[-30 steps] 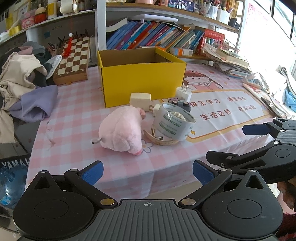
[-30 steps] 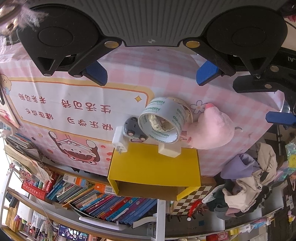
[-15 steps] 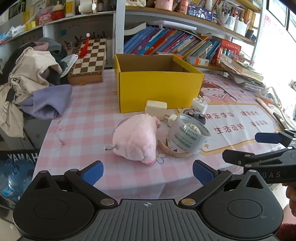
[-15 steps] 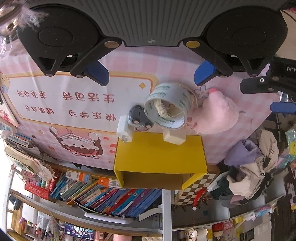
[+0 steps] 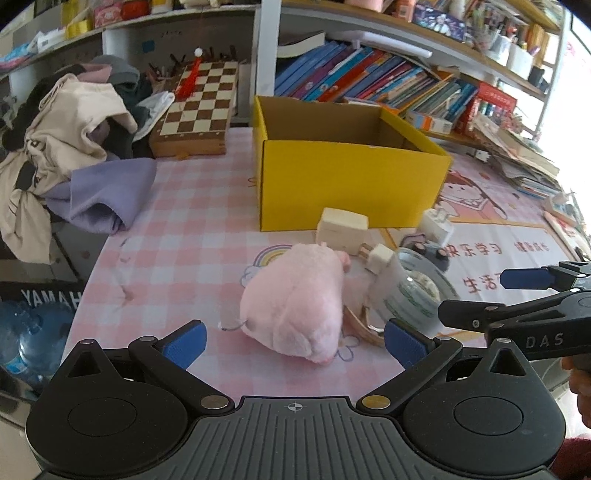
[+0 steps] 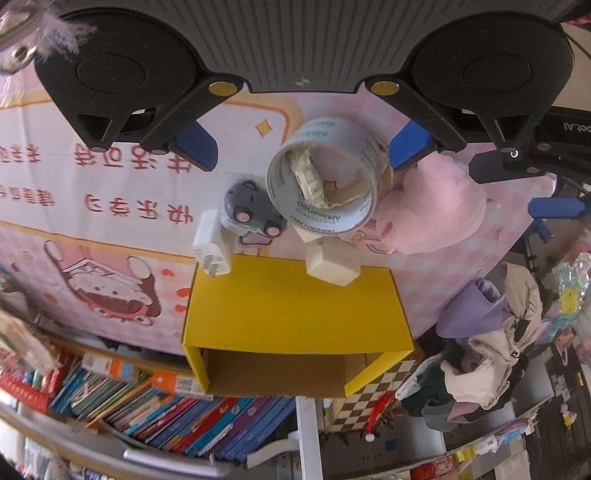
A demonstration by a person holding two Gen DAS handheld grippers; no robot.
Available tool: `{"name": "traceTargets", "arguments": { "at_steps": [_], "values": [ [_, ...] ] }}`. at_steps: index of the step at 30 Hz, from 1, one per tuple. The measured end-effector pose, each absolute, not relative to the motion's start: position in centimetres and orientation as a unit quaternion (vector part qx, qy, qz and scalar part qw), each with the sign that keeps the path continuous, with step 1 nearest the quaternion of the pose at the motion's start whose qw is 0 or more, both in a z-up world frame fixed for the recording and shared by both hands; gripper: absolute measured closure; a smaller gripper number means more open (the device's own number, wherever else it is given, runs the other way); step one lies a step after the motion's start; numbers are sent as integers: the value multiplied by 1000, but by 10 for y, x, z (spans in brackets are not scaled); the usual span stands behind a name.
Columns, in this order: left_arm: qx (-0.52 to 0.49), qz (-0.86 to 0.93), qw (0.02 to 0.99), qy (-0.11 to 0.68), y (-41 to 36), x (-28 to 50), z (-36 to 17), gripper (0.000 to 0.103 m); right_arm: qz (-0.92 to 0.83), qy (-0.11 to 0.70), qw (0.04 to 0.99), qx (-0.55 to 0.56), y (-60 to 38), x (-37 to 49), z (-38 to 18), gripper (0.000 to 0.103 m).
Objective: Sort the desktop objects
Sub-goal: 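Grasp the pink plush pig with the left gripper while the right gripper grasps the clear tape roll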
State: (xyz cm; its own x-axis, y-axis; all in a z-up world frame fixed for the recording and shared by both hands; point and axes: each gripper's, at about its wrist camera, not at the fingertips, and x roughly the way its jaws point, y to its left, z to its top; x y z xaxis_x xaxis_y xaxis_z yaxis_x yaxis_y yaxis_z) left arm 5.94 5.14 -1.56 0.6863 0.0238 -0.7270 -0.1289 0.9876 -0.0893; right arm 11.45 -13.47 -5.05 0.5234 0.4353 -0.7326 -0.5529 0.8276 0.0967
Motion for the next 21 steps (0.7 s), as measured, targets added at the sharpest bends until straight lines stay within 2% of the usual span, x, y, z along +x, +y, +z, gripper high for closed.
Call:
{"name": "traceTargets", "arguments": {
  "at_steps": [12,16,17,21],
  "values": [
    [-87,40,892,441,60,94,-39,1,323,476,818,-28,-126,162,-79,2],
    [-82,48,887,451,61,100,-45,5,332,487,808,-17,-125,166,-83,3],
    [-83,47,885,455,62,100,-48,5,335,490,805,-17,-124,167,-84,4],
    [-73,48,883,462,61,102,-55,11,348,496,795,-13,-120,168,-87,21]
  ]
}}
